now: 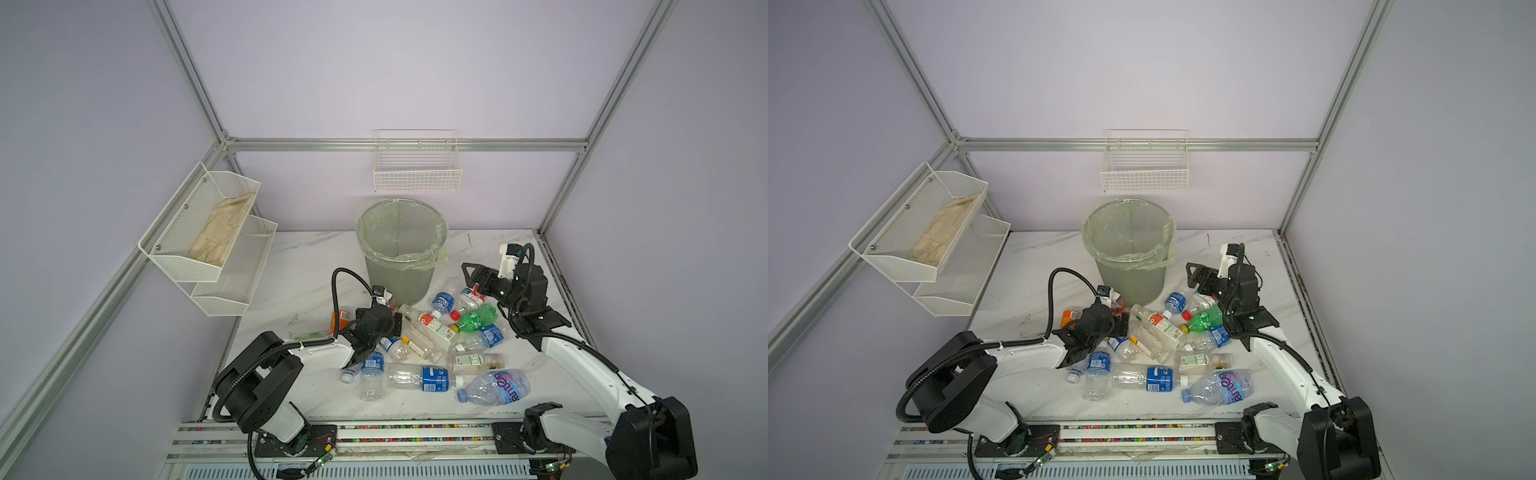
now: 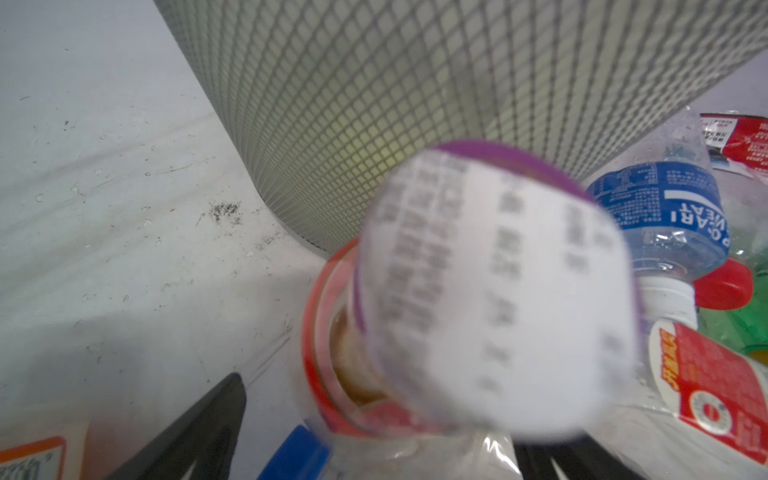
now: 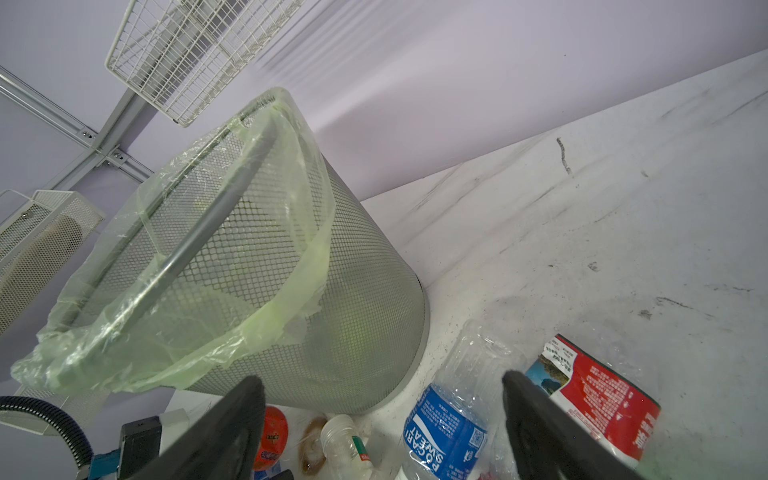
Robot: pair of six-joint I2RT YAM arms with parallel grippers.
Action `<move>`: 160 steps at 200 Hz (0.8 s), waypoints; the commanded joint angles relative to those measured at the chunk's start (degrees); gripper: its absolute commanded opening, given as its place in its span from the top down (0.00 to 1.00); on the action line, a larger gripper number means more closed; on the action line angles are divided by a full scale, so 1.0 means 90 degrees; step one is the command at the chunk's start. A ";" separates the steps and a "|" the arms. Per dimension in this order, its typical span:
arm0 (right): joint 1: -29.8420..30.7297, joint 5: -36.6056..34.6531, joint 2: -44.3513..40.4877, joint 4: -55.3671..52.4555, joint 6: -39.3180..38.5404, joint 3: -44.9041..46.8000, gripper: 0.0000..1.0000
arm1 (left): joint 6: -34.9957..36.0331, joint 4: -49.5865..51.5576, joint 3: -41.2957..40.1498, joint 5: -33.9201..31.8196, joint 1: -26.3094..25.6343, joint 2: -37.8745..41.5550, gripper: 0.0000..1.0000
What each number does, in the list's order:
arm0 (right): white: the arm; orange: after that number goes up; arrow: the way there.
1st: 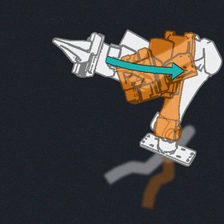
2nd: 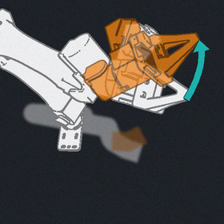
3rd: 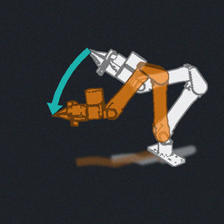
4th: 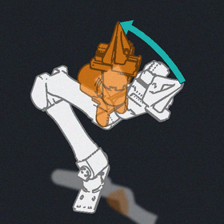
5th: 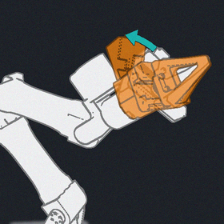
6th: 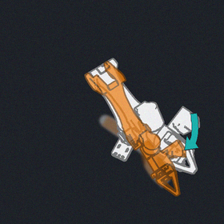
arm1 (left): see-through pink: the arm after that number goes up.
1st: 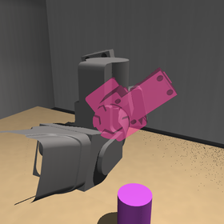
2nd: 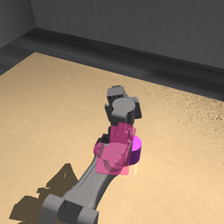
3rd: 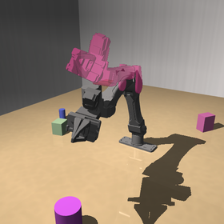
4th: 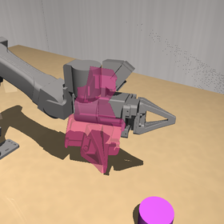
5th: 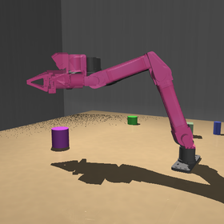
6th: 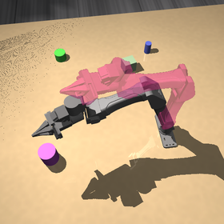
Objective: Throw the plastic bottles in the bin
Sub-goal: Pick up the plastic bottle from the center of the table.
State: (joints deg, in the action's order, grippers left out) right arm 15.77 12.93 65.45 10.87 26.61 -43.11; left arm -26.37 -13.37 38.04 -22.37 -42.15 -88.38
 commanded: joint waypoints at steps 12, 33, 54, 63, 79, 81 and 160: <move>0.0025 -0.0020 -0.0110 0.0023 -0.0076 0.0068 0.09 | 0.0076 -0.0521 0.0492 -0.0180 -0.0026 -0.0067 0.08; 0.0025 -0.0011 -0.0100 0.0023 -0.0086 0.0054 0.08 | 0.0098 -0.0597 0.0494 -0.0229 -0.0026 -0.0137 0.11; 0.0025 -0.0011 -0.0097 0.0008 -0.0095 0.0019 0.08 | 0.0125 -0.0783 0.0437 -0.0278 -0.0027 -0.0191 0.16; 0.0028 -0.0011 -0.0110 -0.0005 -0.0105 0.0000 0.08 | 0.0146 -0.0865 0.0407 -0.0278 -0.0027 -0.0214 0.20; 0.0025 -0.0011 -0.0108 -0.0013 -0.0105 -0.0014 0.08 | 0.0224 -0.1053 0.0340 -0.0309 -0.0026 -0.0211 0.29; 0.0025 -0.0016 -0.0110 -0.0016 -0.0105 -0.0014 0.08 | 0.0237 -0.1071 0.0335 -0.0320 -0.0032 -0.0210 0.30; 0.0027 -0.0040 -0.0220 -0.0103 -0.0077 -0.0031 0.08 | 0.0447 -0.1094 0.0222 -0.0335 -0.0033 0.0113 0.53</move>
State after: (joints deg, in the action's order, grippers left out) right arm 15.77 12.88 65.10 10.76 26.26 -43.11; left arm -23.31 -20.25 38.17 -24.25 -42.15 -90.39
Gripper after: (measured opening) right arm 0.916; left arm 0.534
